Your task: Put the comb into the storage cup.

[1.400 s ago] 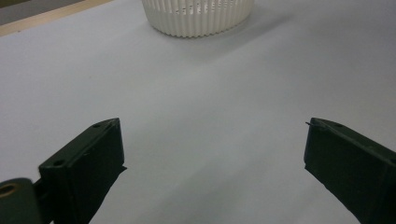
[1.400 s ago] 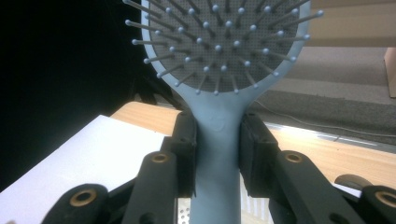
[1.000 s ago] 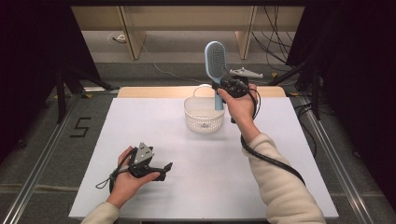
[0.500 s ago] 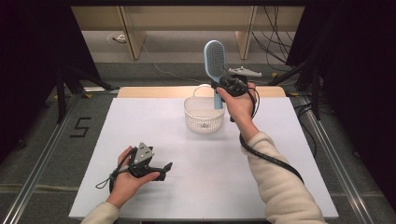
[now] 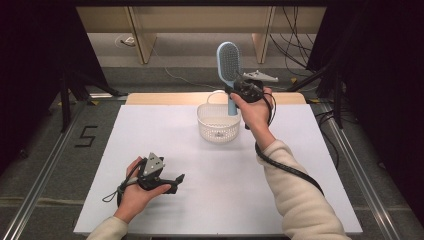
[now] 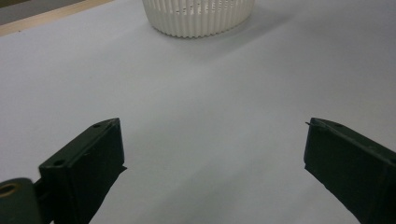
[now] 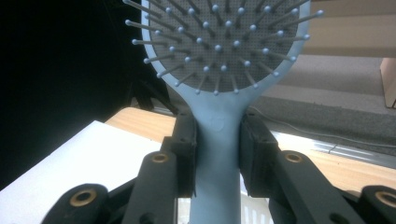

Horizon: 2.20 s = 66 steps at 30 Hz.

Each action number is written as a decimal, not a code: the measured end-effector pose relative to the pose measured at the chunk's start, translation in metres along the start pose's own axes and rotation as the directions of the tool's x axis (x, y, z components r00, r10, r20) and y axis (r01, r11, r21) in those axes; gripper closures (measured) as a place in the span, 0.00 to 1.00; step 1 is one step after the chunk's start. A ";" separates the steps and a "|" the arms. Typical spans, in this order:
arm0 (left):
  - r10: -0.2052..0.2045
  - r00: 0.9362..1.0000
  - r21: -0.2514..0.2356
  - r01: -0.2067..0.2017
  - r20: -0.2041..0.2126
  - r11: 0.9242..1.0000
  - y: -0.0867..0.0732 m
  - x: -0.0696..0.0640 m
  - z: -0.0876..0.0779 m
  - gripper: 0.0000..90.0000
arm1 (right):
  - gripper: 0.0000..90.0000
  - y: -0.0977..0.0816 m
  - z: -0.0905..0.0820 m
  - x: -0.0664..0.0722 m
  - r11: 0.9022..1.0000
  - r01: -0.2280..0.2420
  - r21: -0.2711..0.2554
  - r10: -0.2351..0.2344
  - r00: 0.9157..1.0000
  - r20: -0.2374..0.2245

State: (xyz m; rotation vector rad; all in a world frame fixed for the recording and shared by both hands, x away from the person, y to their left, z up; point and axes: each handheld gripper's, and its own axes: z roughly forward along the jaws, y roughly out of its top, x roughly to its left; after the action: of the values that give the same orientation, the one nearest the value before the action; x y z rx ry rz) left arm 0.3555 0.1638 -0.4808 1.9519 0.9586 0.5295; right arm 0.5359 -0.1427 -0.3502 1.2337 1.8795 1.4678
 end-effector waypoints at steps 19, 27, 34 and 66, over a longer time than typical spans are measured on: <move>0.000 1.000 0.000 0.000 -0.001 1.000 0.000 0.000 0.000 0.05 | 0.79 -0.005 0.008 0.002 0.998 0.055 -0.023 -0.056 0.998 -0.011; 0.002 1.000 0.000 -0.002 -0.002 1.000 0.000 0.000 0.000 0.05 | 0.79 -0.007 0.010 0.001 0.997 0.070 -0.027 -0.070 0.997 -0.011; 0.002 1.000 0.000 -0.002 -0.001 1.000 0.000 0.000 0.000 0.05 | 0.79 -0.011 0.013 0.000 0.995 0.100 -0.024 -0.101 0.995 -0.013; 0.002 1.000 0.002 -0.002 -0.001 1.000 0.000 0.000 0.000 0.05 | 0.79 -0.026 0.023 -0.003 0.988 0.150 -0.025 -0.151 0.986 -0.067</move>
State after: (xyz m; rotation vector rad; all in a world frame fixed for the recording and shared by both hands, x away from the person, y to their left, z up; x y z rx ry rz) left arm 0.3553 0.1641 -0.4808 1.9541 0.9587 0.5313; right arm 0.5455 -0.1344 -0.3825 1.0196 1.9520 1.4616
